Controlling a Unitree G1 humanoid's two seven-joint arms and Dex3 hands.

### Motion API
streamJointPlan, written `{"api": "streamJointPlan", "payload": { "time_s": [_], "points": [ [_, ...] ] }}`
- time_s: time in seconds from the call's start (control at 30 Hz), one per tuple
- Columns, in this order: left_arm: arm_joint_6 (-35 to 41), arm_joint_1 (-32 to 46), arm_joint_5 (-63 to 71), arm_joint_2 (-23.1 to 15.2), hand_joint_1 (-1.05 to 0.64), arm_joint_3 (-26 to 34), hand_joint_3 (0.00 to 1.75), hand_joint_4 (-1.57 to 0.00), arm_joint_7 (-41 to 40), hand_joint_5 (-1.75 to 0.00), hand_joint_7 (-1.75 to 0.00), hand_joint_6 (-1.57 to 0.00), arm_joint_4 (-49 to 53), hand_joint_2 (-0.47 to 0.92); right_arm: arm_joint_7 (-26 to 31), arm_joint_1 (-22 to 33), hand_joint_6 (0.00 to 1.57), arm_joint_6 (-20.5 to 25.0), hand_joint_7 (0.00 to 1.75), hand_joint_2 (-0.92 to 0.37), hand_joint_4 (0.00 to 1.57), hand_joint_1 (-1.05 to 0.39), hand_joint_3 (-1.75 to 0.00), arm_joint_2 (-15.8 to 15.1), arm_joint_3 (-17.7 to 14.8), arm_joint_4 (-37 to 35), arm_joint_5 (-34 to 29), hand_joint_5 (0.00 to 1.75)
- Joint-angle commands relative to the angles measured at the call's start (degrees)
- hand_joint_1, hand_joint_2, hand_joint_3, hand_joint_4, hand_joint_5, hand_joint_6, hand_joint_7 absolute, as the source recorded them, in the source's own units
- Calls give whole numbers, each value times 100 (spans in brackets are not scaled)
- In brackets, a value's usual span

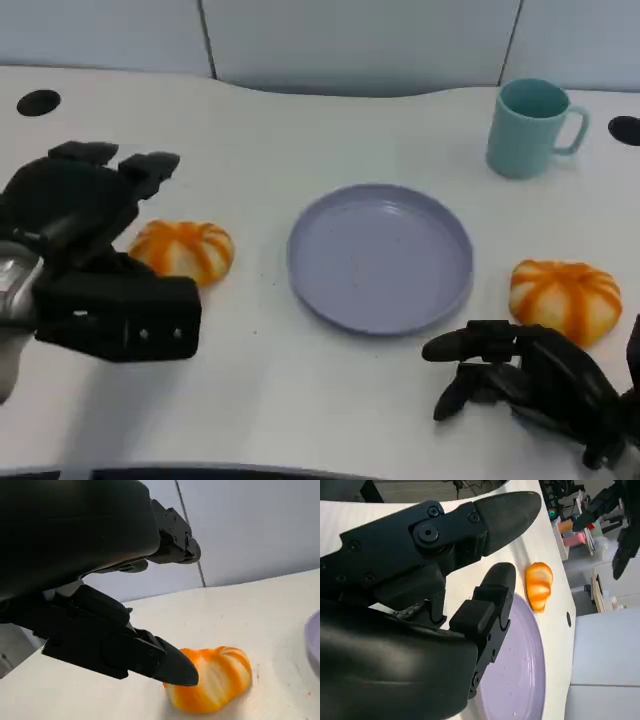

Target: Grasp the bread from the table and place it into the plate.

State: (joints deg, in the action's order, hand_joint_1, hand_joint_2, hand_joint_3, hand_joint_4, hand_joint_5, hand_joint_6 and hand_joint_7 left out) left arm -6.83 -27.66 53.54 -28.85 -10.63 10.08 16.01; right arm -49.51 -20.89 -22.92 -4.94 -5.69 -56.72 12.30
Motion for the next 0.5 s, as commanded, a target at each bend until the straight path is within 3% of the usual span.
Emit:
{"api": "streamJointPlan", "payload": {
  "time_s": [0.03, 0.23, 0.3, 0.5],
  "points": [
    [137, -595, -48, 31, -84, -374, 5, -13, -97, -5, 0, -18, 874, 92, 27, 131, 90, 125, 33, -92, 74, -41, -11, -61, 4, -64, -35, 99],
    [76, -1376, -269, 385, -86, -831, 5, -13, -353, -5, 0, -17, 2516, 92, 27, 118, 90, 146, 34, -92, 74, -45, -9, -63, -12, -110, -32, 100],
    [42, -1618, -357, 512, -86, -966, 5, -13, -440, -5, 0, -17, 3057, 92, -110, 125, 88, -50, 34, -92, 72, -42, -12, -30, -66, -160, 37, 102],
    [49, -2215, -528, 887, -86, -1335, 5, -14, -676, -6, -1, -19, 4279, 92, 84, 160, 90, 62, 35, -92, 72, -44, -11, -94, 24, -80, -116, 101]
  ]
}}
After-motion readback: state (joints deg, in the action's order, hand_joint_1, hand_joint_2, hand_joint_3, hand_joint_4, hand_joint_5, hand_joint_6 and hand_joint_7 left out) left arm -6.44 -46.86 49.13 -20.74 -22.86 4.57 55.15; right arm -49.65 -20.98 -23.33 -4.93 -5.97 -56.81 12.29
